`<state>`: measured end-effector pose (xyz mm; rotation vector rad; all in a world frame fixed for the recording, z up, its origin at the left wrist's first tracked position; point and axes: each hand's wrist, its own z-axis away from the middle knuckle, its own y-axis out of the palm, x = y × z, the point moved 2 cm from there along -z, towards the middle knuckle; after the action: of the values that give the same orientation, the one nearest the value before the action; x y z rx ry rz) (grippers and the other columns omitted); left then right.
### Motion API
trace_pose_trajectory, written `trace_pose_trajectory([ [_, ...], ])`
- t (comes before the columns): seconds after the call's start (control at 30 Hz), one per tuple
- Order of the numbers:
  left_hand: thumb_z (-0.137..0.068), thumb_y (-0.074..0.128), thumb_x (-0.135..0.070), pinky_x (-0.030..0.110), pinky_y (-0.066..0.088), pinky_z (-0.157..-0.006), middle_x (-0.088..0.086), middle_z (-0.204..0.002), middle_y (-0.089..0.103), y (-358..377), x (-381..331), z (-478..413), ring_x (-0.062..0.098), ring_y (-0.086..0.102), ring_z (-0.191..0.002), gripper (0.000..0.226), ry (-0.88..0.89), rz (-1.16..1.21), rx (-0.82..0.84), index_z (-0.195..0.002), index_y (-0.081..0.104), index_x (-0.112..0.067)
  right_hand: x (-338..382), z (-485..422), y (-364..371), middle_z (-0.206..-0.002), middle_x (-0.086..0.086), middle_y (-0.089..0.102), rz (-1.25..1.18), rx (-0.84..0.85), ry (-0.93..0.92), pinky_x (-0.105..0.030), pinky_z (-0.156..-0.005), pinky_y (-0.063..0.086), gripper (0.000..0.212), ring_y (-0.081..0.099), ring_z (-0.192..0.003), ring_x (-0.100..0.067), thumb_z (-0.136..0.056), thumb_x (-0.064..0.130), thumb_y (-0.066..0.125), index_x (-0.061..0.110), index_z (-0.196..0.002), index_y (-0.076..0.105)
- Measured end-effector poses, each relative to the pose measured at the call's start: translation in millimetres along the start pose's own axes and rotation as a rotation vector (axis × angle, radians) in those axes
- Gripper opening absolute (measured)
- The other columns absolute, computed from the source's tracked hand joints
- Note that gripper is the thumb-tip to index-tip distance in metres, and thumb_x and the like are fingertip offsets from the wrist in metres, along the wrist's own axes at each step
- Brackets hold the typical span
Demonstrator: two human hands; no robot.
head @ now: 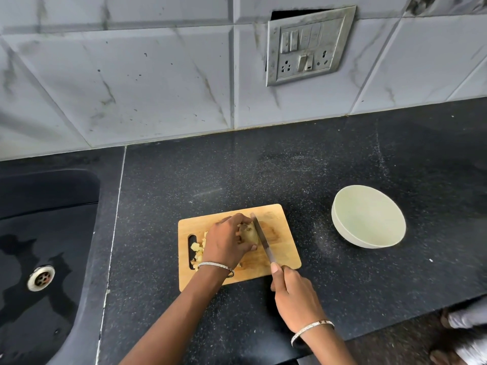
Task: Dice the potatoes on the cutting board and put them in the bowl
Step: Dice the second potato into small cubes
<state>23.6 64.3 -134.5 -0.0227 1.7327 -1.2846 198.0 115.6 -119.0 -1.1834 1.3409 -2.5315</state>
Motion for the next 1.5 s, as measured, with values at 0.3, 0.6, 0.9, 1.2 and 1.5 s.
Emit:
trace_pose_trajectory([
  [0.3,-0.057,0.090,-0.029,0.028,0.057,-0.072,-0.012,-0.096,0.067,0,1,-1,0.007,0.063,-0.084,0.053,-0.026,0.029,0.004,-0.103,0.064,-0.033,2,-12,0,-0.080,-0.004,0.065,-0.045,0.006,0.001,-0.038,-0.075,0.046,0.049,0.061,-0.083,-0.028,-0.102,0.047,0.026,0.016,-0.081,0.057],
  [0.6,-0.059,0.089,-0.030,0.020,0.055,-0.069,-0.012,-0.095,0.066,-4,1,4,0.003,0.060,-0.081,0.049,-0.022,0.039,-0.024,-0.100,0.063,-0.033,6,-17,8,-0.097,-0.008,0.066,0.098,0.009,0.016,-0.039,-0.073,0.044,0.046,0.062,-0.095,-0.034,-0.101,0.050,0.022,0.022,-0.104,0.058],
  [0.9,-0.061,0.088,-0.034,0.016,0.051,-0.069,-0.016,-0.094,0.062,-5,0,4,0.004,0.058,-0.081,0.049,-0.029,0.013,-0.019,-0.103,0.063,-0.034,2,-12,5,-0.078,0.000,0.061,0.017,-0.050,-0.021,-0.041,-0.073,0.047,0.046,0.061,-0.081,-0.028,-0.100,0.050,0.020,0.023,-0.080,0.050],
  [1.2,-0.059,0.089,-0.034,0.019,0.055,-0.073,-0.012,-0.096,0.065,-3,3,2,0.003,0.060,-0.082,0.056,-0.044,0.049,0.000,-0.104,0.057,-0.034,-9,-6,7,-0.088,-0.002,0.065,0.099,-0.019,0.017,-0.040,-0.074,0.046,0.041,0.063,-0.089,-0.029,-0.101,0.049,0.020,0.026,-0.092,0.054],
  [1.5,-0.067,0.083,-0.039,0.024,0.055,-0.075,-0.013,-0.100,0.066,0,6,8,0.006,0.063,-0.088,0.050,0.031,0.029,-0.022,-0.109,0.056,-0.034,5,-5,-3,-0.081,0.000,0.062,0.078,-0.048,-0.036,-0.039,-0.071,0.044,0.041,0.060,-0.082,-0.027,-0.101,0.048,0.019,0.025,-0.078,0.044],
])
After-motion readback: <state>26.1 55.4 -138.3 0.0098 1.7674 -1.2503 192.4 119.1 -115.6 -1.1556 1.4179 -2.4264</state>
